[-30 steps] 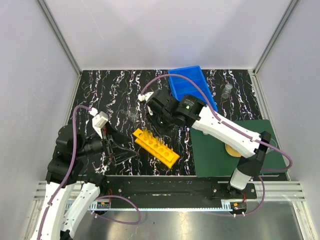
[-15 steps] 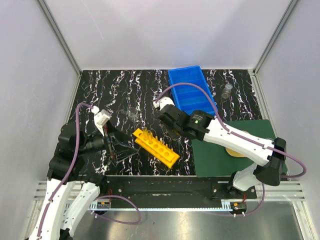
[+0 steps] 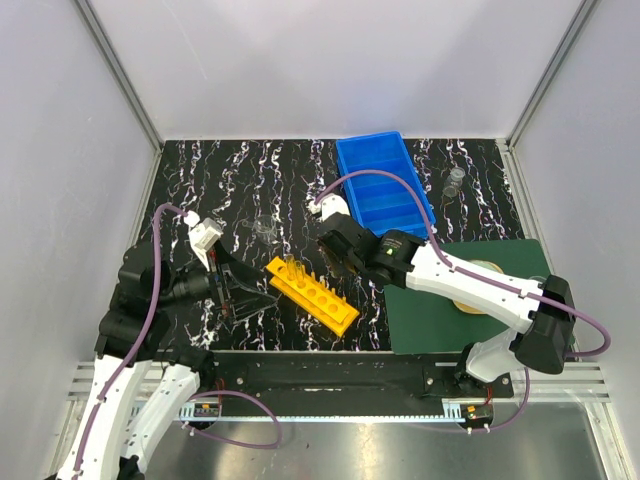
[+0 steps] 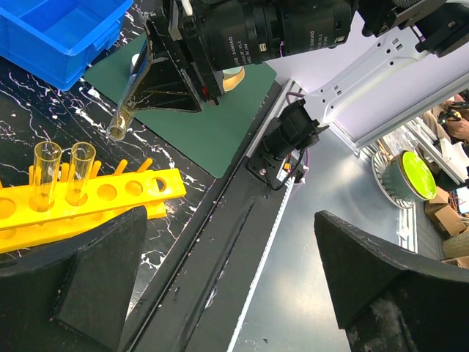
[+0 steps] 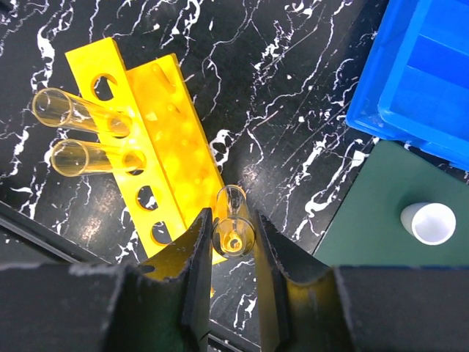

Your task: Organize the chemistry lab equipment

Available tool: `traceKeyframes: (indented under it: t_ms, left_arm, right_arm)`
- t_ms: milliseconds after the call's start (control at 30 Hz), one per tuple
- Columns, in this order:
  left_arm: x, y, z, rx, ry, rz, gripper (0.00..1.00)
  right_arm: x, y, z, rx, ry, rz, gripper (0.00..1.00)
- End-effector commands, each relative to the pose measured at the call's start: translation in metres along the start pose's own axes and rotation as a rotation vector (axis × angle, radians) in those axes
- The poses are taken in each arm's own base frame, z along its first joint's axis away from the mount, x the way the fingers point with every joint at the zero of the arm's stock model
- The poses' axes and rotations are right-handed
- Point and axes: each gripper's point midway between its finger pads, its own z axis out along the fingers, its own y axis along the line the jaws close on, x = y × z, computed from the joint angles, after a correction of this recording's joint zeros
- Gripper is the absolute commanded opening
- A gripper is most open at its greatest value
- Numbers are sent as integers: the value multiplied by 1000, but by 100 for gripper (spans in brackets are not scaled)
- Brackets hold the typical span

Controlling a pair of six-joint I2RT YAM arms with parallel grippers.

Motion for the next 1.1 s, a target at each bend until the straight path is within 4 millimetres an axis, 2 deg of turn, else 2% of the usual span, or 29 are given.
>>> traceKeyframes:
  t_ms: [0,233,533,767,1067]
  left_arm:
    - [-6,2,1,-9,-18,36,99]
    - [-4,4,1,-12,-19,36,99]
    - [-5,4,1,-16,-21,36,99]
    - [-5,4,1,-20,-24,37,99]
    - [-5,6,2,-22,-20,33,99]
  right_arm:
    - [-19,11,-7,-70,-71,79,0]
    - [-7,17,-9,-112,-41,106,0]
    - [6,13,-16,-122,-31,129,0]
    - [17,15,-7,-123,-7,132,0]
    - [18,19,-1,-130,-6,128,0]
